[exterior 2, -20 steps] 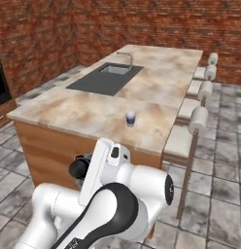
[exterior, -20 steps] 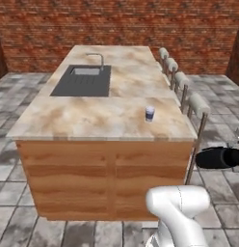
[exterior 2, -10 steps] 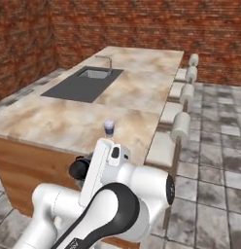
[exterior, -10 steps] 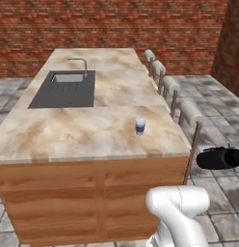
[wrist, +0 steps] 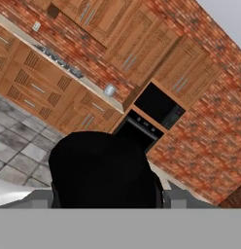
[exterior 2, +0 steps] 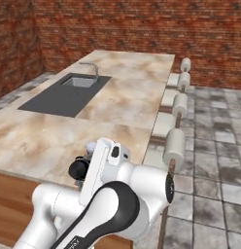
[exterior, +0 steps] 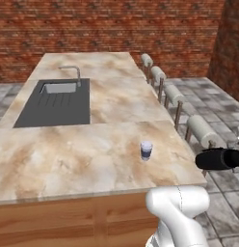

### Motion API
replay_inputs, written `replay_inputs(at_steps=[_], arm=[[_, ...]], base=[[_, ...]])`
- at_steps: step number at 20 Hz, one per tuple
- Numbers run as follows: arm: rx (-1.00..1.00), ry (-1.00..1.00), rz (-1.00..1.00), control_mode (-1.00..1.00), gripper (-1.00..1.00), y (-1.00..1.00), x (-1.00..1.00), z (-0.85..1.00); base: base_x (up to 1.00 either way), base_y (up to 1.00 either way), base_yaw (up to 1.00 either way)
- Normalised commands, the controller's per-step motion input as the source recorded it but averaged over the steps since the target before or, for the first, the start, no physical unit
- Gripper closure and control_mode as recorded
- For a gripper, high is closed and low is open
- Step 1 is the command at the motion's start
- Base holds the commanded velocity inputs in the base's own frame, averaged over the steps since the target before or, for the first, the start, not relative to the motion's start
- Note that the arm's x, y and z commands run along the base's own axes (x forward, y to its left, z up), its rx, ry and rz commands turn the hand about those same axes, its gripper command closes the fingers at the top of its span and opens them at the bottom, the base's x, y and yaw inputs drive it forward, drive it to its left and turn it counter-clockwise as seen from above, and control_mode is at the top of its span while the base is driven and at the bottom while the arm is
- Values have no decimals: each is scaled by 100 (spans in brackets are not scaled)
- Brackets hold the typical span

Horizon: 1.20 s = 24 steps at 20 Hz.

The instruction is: Move the drinks to the dining counter.

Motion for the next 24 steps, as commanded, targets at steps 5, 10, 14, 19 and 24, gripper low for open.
replay_inputs(at_steps=[5, 10, 14, 19, 24], arm=[[0, 0, 0, 100, 100, 0, 0, 0], [0, 0, 0, 100, 100, 0, 0, 0], [0, 7, 0, -100, 100, 0, 25, 0], [0, 18, 0, -100, 100, 0, 62, 0], [0, 25, 0, -100, 100, 1, 66, 0]], base=[[68, 1, -10], [42, 0, -5], [20, 0, -1], [0, 0, 0], [0, 0, 0]])
